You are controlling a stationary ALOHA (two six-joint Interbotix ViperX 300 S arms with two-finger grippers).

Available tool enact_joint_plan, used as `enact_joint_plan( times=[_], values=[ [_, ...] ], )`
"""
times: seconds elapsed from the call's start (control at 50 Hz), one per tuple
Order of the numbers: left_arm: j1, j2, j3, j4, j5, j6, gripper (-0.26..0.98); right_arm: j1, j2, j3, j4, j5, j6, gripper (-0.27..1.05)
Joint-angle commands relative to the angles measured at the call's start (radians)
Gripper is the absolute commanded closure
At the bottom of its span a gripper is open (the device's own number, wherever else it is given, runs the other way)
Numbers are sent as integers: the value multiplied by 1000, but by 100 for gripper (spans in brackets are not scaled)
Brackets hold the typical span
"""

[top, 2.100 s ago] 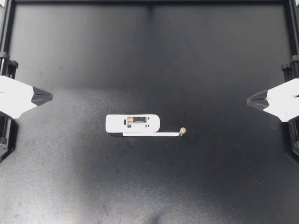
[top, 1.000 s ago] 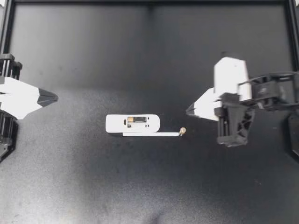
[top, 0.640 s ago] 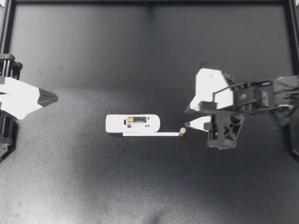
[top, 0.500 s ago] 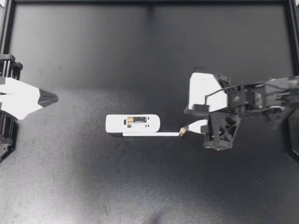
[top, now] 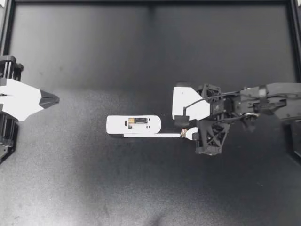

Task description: Place the battery into the slot of the remote controller.

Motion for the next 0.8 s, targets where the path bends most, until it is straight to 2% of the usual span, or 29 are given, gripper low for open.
enact_joint_plan(
  times=[0.0,0.68,0.78],
  values=[
    [2,8,-12,0,-8,0,90,-6,2,-25,-3,-8,-2,25],
    [2,8,-8,0,-8,0,90,2,72,-46,-3,0,0,25],
    [2,8,-8,0,-8,0,90,8,77,-48,-2,0,0,30]
  ],
)
